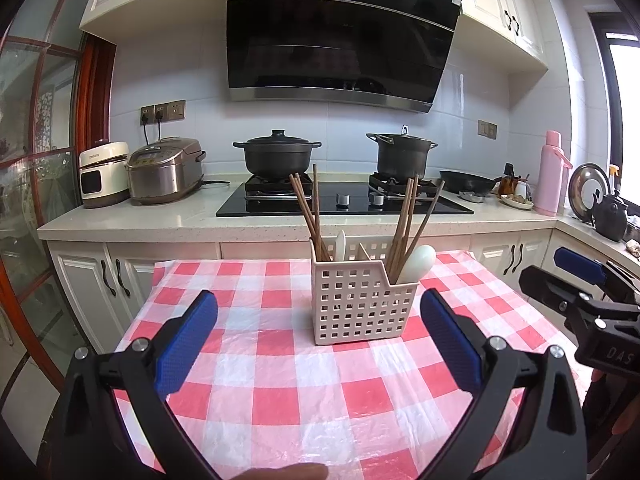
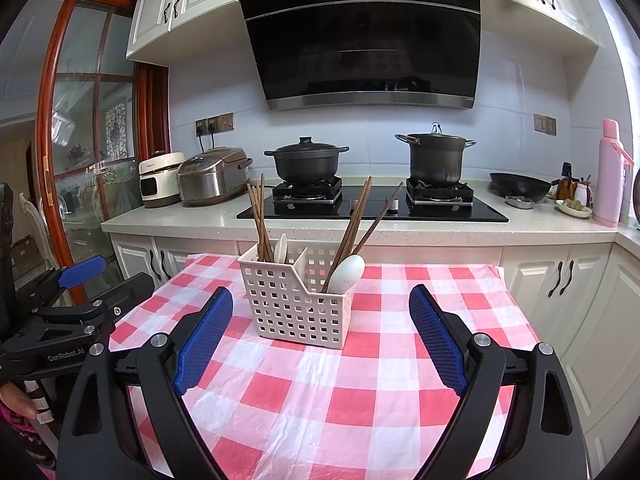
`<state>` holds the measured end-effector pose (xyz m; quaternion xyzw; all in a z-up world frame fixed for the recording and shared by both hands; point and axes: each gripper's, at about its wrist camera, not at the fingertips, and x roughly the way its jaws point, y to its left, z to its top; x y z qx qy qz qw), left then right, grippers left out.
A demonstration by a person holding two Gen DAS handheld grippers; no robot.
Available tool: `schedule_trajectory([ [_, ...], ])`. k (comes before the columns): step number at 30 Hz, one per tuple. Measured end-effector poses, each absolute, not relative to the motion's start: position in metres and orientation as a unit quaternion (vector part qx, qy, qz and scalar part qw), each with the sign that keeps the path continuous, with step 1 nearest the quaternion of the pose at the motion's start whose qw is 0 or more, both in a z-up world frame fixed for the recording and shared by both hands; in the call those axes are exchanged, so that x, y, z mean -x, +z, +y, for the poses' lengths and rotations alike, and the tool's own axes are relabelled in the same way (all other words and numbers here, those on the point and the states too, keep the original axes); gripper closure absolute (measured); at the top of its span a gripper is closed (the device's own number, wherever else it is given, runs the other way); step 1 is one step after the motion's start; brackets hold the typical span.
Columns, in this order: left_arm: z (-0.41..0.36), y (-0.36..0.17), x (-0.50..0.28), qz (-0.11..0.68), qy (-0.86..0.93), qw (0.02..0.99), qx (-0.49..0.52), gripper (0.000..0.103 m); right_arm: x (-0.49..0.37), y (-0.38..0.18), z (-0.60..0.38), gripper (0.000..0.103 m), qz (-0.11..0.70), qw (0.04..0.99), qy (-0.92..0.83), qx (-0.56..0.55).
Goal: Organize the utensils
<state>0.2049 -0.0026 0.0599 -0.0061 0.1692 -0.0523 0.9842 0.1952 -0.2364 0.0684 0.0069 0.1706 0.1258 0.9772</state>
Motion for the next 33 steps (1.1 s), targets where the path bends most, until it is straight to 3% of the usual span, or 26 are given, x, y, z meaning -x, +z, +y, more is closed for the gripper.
schedule_trajectory([
  [33,-0.0063,0.0538,-0.2022,0.177,-0.047,0.983,0.003,0.005,-0.1910,0.0636,-0.2432,0.019,0.173,0.977,0.123,-0.007],
])
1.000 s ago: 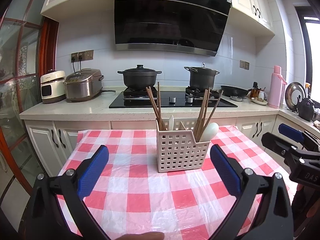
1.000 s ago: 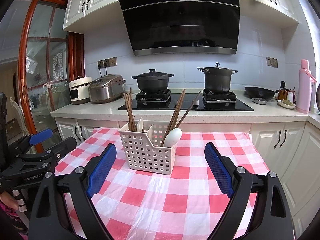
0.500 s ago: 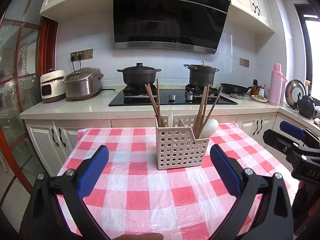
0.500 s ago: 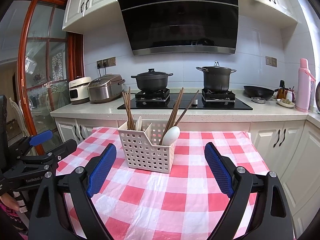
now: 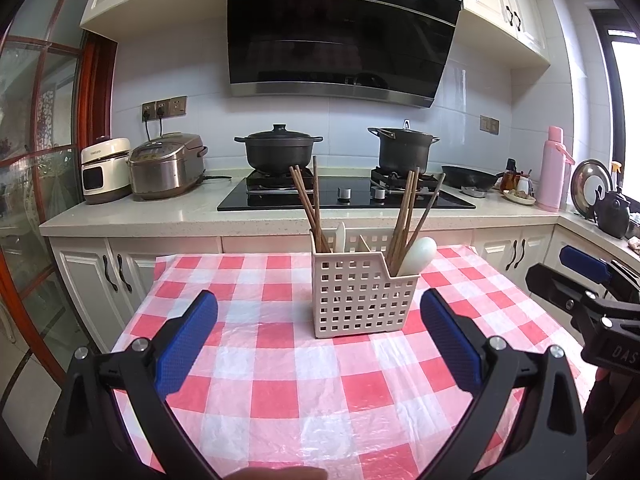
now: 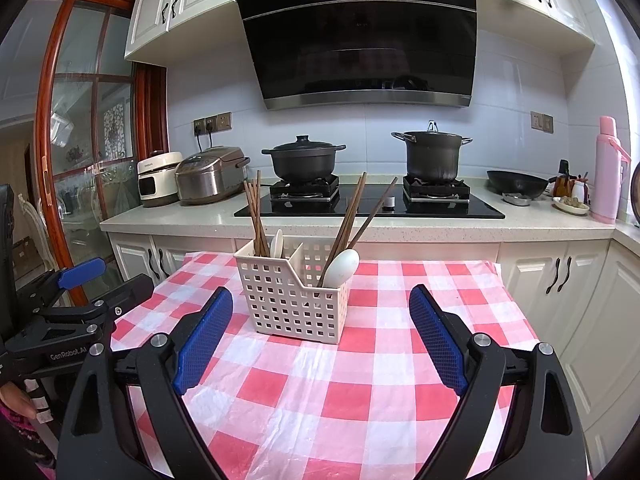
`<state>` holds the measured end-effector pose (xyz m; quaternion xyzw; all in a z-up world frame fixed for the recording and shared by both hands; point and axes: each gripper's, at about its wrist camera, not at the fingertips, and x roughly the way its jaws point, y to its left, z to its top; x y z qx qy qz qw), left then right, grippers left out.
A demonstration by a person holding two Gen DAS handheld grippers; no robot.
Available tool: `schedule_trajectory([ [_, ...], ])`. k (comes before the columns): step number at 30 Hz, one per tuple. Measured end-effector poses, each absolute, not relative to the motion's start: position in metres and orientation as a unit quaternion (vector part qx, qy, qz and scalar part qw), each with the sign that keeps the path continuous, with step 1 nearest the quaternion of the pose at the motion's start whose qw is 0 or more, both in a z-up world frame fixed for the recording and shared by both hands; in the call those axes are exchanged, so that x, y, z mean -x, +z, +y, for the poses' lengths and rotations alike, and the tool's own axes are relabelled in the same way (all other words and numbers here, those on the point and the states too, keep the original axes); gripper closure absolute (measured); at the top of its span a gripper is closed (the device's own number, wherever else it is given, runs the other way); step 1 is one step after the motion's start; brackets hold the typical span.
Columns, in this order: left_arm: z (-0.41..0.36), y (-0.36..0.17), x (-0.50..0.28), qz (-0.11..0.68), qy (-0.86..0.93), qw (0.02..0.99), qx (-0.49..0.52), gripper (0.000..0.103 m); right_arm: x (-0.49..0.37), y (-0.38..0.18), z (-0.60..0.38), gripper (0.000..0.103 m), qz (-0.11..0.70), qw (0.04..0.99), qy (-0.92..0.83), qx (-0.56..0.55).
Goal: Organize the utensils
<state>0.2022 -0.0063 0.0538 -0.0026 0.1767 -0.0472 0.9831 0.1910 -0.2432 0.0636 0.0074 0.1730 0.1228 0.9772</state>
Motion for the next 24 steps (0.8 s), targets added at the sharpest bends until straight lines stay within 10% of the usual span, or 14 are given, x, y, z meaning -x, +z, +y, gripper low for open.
schedule_trajectory([
  [24,-0.0082,0.0501,-0.2060,0.184,-0.056,0.981,-0.001,0.005,-0.1884,0.0653,-0.2397,0.019,0.170,0.977,0.126,-0.006],
])
